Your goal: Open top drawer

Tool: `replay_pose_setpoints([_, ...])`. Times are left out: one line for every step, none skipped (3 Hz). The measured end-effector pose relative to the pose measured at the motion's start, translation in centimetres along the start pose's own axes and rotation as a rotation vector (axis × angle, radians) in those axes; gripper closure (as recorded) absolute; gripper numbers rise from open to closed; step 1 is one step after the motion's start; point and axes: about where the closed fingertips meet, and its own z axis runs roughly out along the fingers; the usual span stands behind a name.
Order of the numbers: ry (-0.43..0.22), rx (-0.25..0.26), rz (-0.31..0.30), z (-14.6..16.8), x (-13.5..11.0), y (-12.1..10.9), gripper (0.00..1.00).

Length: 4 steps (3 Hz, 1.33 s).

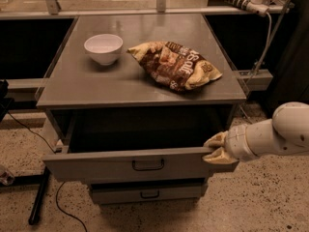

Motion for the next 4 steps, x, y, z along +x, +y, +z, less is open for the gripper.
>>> replay_pose_setpoints([0.000, 0.000, 0.000, -0.18, 0.07, -0.06, 1.00])
replay_pose_setpoints([0.000, 0.000, 0.000, -0.17, 0.07, -0.06, 0.82])
replay_pose_setpoints([0.000, 0.000, 0.000, -0.17, 0.07, -0.06, 0.58])
replay_pose_setpoints([0.000, -0.008, 0.001, 0.01, 0.24, -0.21, 0.35])
